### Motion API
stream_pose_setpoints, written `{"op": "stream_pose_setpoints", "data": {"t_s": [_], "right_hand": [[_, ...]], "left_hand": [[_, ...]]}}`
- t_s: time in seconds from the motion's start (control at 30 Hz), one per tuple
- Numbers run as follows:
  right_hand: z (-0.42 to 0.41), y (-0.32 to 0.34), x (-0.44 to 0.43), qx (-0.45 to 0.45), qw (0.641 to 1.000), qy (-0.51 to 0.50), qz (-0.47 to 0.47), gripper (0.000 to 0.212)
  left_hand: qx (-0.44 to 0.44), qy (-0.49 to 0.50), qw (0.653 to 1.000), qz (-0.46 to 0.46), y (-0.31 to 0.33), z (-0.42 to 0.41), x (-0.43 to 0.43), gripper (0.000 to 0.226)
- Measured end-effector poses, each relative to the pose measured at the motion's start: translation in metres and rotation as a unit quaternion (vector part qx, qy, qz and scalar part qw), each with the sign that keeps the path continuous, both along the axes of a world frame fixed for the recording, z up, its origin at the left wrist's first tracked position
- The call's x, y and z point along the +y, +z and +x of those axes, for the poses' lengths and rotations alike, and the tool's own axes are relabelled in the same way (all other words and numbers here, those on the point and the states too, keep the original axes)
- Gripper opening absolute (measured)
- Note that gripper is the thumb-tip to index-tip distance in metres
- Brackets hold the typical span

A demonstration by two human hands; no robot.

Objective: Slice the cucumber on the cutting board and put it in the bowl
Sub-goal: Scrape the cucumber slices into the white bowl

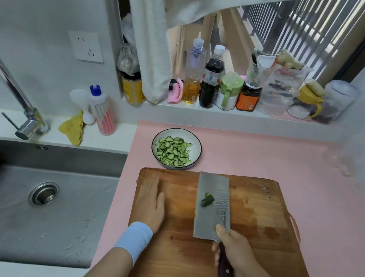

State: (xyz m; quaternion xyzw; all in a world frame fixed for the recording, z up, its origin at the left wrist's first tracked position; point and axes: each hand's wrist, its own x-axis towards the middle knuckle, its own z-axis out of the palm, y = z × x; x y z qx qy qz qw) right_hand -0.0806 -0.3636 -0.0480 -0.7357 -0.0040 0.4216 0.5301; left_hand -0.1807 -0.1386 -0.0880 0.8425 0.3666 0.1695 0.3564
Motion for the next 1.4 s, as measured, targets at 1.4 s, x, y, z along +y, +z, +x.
{"op": "stream_pose_setpoints", "data": {"t_s": [1.4], "right_hand": [[-0.052, -0.025, 0.057, 0.098, 0.992, 0.078, -0.024, 0.023]], "left_hand": [[-0.076, 0.006, 0.996, -0.043, 0.001, -0.054, 0.031, 0.064]]}}
